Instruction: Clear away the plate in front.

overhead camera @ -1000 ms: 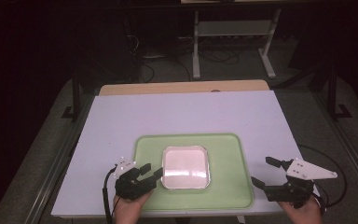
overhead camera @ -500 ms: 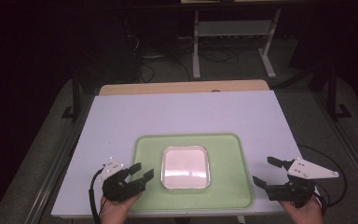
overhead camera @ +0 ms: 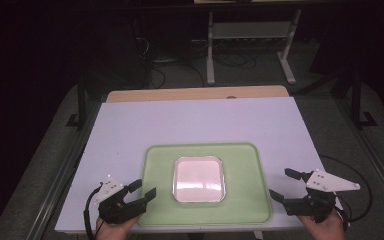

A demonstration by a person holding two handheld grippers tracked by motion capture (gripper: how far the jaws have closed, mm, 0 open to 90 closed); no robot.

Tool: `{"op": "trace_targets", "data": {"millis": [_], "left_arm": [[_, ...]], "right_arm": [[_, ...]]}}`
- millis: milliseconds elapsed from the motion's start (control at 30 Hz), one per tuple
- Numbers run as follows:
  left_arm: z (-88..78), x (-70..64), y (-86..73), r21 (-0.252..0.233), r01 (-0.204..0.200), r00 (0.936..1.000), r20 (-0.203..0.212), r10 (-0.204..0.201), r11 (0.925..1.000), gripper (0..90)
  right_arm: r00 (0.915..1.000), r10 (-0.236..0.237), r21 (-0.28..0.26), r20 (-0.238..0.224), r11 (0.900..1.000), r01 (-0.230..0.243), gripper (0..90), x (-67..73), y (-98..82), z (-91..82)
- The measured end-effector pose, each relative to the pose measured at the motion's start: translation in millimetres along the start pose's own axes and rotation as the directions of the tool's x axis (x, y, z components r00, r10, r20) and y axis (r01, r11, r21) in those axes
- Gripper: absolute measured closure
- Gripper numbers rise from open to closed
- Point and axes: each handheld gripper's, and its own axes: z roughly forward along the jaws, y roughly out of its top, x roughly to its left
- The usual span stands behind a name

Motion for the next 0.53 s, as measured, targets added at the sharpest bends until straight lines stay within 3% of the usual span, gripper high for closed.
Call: {"op": "trace_targets", "data": {"millis": [133,400,533], "left_arm": [[-6.1,-2.8,-3.1,-0.004,-0.028,0.9996,-0.006,0.028,0.9996,36.4],[-10.1,0.3,-12.2,-0.007,-0.017,0.9996,0.022,0.017,0.9998,35.7],[-10.3,-0.3,-10.6,-0.013,-0.035,0.9994,0.005,0.035,0.9993,35.8]], "right_arm": [[1.0000,-0.001,0.001,-0.006,1.000,0.001,13.7,-0.2,-0.3,0.9],[0.9998,-0.006,0.001,-0.017,1.000,0.006,13.7,3.1,-0.9,1.8],[0.9995,-0.004,-0.005,-0.031,1.000,0.004,13.7,2.7,-2.2,2.2]]}}
